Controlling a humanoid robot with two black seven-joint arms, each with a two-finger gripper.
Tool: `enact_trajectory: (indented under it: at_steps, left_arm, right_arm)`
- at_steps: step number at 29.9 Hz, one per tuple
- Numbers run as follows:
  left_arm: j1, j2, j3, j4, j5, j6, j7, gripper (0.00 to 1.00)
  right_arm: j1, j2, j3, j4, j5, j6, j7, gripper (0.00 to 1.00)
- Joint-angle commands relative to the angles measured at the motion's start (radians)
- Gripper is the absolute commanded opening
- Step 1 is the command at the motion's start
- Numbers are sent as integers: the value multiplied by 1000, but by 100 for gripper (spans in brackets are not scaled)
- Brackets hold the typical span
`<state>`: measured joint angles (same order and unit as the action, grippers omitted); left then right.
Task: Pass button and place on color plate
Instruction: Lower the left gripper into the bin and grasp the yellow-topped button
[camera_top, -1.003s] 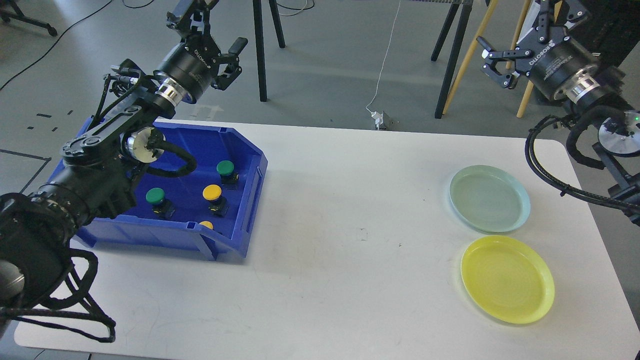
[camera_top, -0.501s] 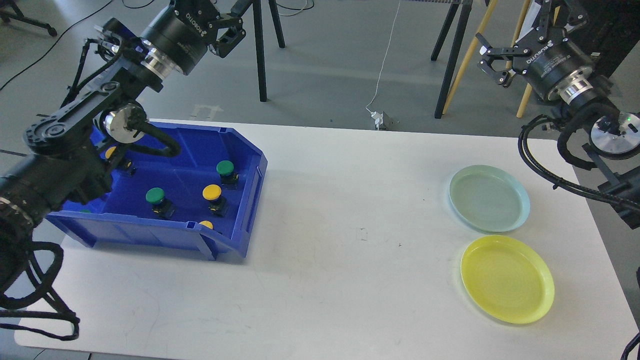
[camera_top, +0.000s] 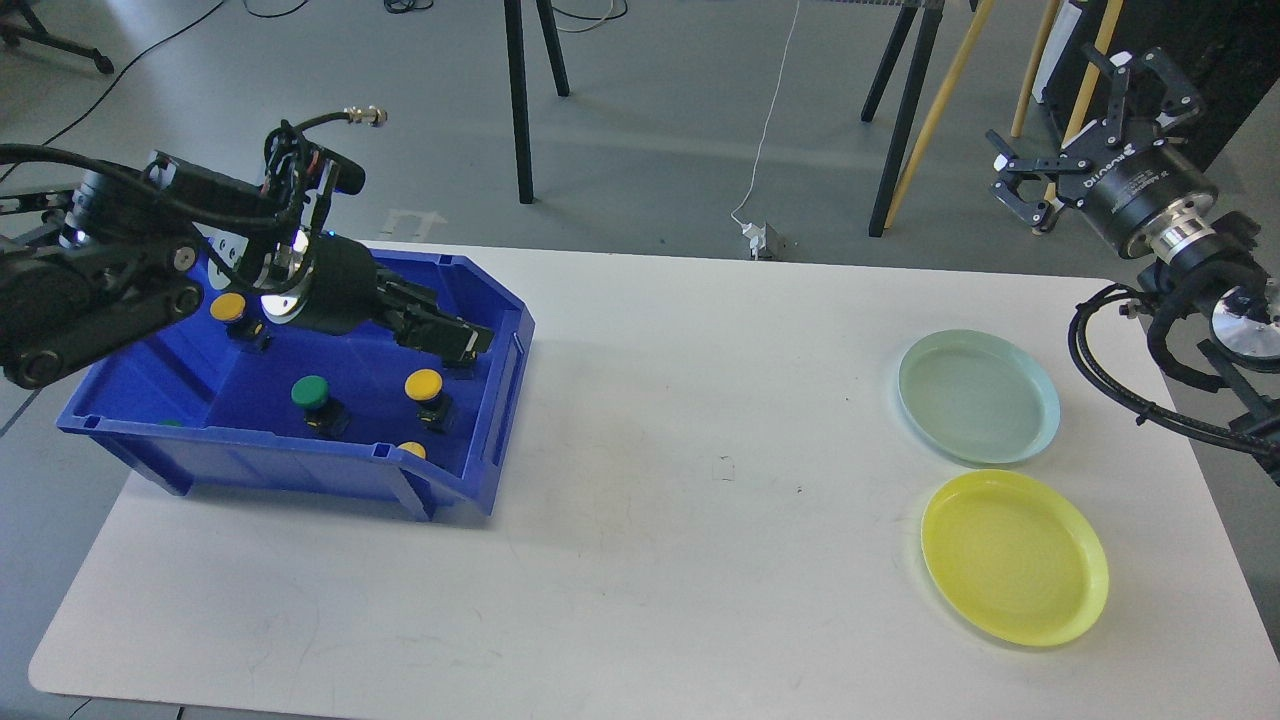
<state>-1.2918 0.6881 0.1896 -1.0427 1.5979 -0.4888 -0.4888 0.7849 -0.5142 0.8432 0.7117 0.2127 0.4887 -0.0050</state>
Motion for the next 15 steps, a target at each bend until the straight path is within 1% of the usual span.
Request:
enact_trajectory:
  at_steps: [1, 3, 7, 15]
  left_arm:
    - [48, -8, 4, 33, 100, 0, 0, 98]
    - [69, -37, 4, 70, 103, 0, 0, 98]
    - [112, -136, 2, 188, 106, 0, 0, 98]
    - [129, -216, 11, 343, 106, 0, 0, 98]
  right_arm:
    - [-3, -9, 2, 0, 1, 0, 0, 100]
    - [-3, -9, 2, -2, 1, 0, 0, 100]
    - [-3, -9, 2, -2, 1, 0, 0, 100]
    - [-3, -14, 1, 0, 1, 0, 0, 100]
